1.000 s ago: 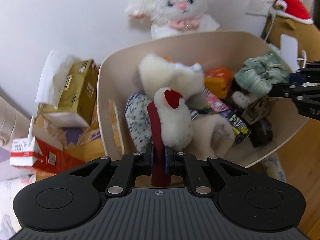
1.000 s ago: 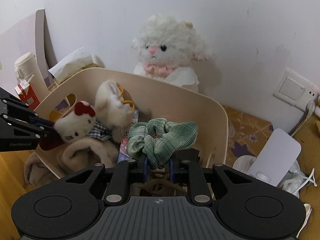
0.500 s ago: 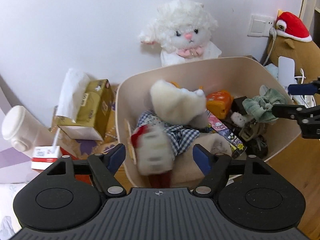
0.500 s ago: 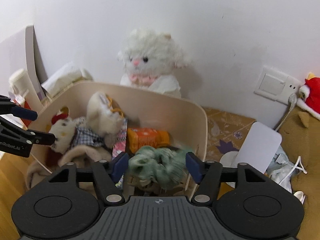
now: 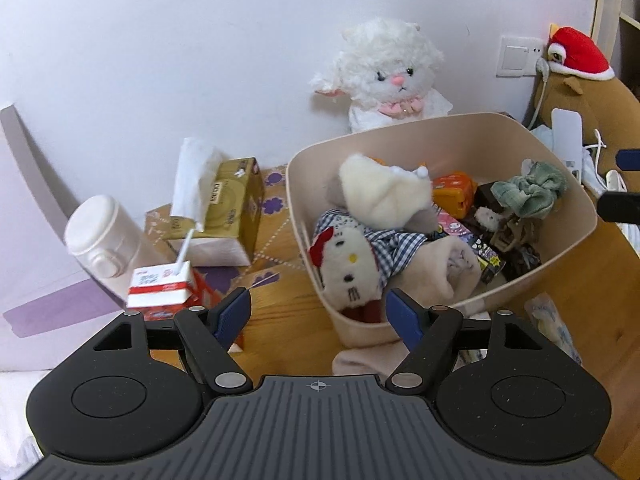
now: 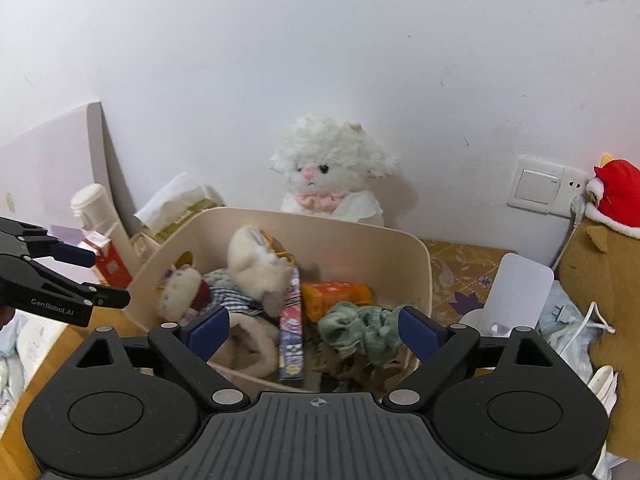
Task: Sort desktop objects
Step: 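Withdraw both tools from the basket back toward the table items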
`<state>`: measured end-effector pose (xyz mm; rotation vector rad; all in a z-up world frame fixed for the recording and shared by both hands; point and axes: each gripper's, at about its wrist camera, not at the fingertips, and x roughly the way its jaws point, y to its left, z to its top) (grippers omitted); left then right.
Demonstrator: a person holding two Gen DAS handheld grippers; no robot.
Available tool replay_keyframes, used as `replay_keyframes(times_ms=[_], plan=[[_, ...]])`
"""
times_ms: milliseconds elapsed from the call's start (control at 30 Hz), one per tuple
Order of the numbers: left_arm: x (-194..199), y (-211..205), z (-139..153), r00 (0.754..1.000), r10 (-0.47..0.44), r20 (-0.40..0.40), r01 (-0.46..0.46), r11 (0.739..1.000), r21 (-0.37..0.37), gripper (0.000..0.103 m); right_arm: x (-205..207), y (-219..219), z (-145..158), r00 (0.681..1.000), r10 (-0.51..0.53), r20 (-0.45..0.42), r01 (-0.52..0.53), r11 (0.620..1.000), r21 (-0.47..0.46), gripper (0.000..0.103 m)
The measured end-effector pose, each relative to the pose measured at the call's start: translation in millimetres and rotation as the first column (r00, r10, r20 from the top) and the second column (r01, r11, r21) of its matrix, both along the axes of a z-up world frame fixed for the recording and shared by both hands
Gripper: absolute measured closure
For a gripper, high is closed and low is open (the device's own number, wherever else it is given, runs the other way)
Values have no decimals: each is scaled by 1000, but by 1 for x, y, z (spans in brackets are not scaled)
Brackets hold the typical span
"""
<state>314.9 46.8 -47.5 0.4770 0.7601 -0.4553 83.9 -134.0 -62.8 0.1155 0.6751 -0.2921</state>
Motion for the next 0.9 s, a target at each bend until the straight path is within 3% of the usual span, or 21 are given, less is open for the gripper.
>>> replay_keyframes(times_ms=[133, 267, 500, 733, 900], plan=[[-11, 9, 4, 1000, -10, -1, 10, 1000, 5, 27, -13, 14, -1, 1000, 22, -1, -22, 1000, -8, 5], [-22, 17, 3, 1000, -16, -13, 16, 1000, 22, 27, -27, 20, -4, 1000, -18, 12, 17, 998, 59, 5], [-41, 34, -3, 999, -35, -39, 37, 998, 54, 27, -51, 36, -17, 999, -42, -17, 43, 995, 85, 5], [-60, 47, -23, 996, -41, -84, 48, 996, 73, 27, -70, 56, -43, 994, -8, -106, 9, 1000, 8, 5], [-83, 48, -38, 994, -108, -29, 111, 984, 137, 27, -78, 65, -59, 988, 8, -153, -3, 1000, 28, 5]])
